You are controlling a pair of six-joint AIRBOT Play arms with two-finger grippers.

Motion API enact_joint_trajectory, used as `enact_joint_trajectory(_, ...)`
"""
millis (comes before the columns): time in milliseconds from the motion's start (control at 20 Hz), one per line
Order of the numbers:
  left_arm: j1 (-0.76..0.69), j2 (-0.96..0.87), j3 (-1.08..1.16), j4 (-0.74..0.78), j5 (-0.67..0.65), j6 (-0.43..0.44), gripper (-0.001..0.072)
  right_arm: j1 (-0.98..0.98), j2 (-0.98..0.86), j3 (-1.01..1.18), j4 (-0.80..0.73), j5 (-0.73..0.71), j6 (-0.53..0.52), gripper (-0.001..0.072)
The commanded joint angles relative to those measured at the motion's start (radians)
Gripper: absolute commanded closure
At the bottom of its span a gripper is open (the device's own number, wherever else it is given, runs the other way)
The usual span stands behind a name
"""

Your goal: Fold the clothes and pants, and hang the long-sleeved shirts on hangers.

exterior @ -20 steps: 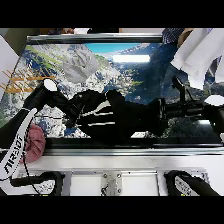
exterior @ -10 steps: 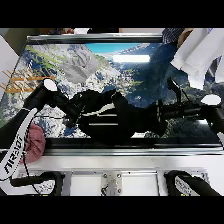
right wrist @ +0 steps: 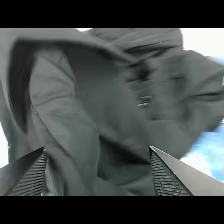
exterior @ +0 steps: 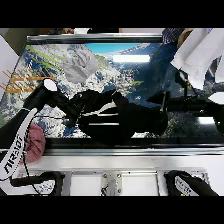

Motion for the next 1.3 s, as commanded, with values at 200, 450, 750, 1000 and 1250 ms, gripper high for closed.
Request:
enact_joint_trajectory(200, 0.001, 0.000, 0.001, 0.000, 0.000, 0.002, 0.0695, -0.273, 0.048, 0.011, 0.006, 0.151, 0.102, 0.0034)
enact_joint_trajectory(450, 0.002, 0.000, 0.001, 0.000, 0.001, 0.002, 0.0695, -0.322, 0.049, -0.070, 0.006, 0.244, 0.109, 0.0034)
enact_joint_trajectory(750, 0.002, 0.000, 0.001, 0.000, 0.001, 0.001, 0.0695, -0.295, 0.049, -0.190, 0.011, 0.235, 0.097, 0.0034)
enact_joint_trajectory(1000, 0.002, 0.000, 0.001, 0.000, 0.003, 0.002, 0.0695, -0.184, 0.048, -0.190, 0.009, 0.253, 0.108, 0.0035)
enact_joint_trajectory(1250, 0.002, 0.000, 0.001, 0.000, 0.003, 0.001, 0.0695, -0.110, 0.034, -0.190, 0.006, 0.251, 0.113, 0.0040)
